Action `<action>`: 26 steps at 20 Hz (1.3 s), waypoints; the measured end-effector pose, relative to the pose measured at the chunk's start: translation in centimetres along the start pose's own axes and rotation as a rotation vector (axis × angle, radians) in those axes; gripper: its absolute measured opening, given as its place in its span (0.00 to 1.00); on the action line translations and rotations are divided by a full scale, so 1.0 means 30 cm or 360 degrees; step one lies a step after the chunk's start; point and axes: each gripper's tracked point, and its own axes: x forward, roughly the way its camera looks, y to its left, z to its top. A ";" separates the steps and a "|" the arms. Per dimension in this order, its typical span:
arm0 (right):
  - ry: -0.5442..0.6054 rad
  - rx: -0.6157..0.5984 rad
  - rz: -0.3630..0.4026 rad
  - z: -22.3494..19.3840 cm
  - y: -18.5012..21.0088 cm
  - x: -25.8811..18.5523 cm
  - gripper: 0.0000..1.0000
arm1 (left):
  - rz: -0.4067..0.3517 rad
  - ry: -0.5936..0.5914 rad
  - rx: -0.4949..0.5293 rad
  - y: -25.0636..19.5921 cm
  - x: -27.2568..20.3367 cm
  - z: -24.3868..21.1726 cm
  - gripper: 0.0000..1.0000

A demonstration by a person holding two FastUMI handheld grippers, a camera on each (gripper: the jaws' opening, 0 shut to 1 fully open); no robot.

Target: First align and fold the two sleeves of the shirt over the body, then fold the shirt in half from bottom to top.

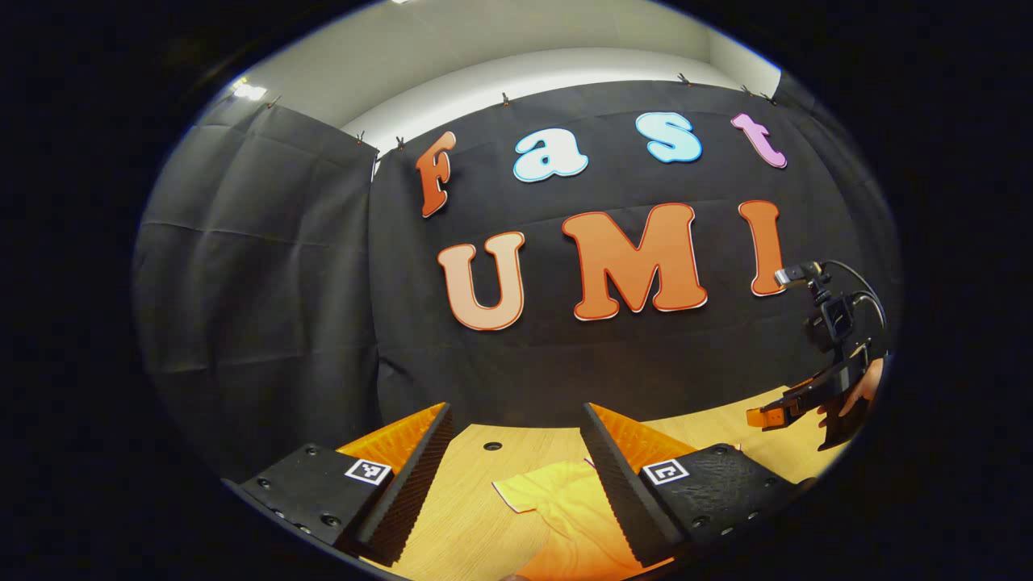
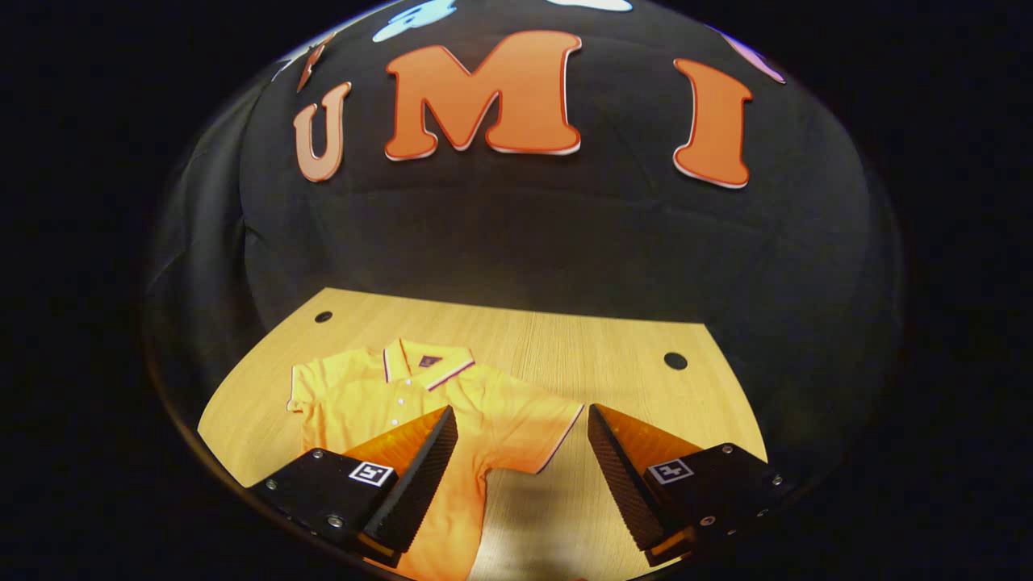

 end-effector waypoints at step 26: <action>0.1186 0.0166 -0.0095 -0.415 -0.131 0.558 0.85 | 0.0225 0.0312 0.0056 0.094 -0.050 -0.178 1.00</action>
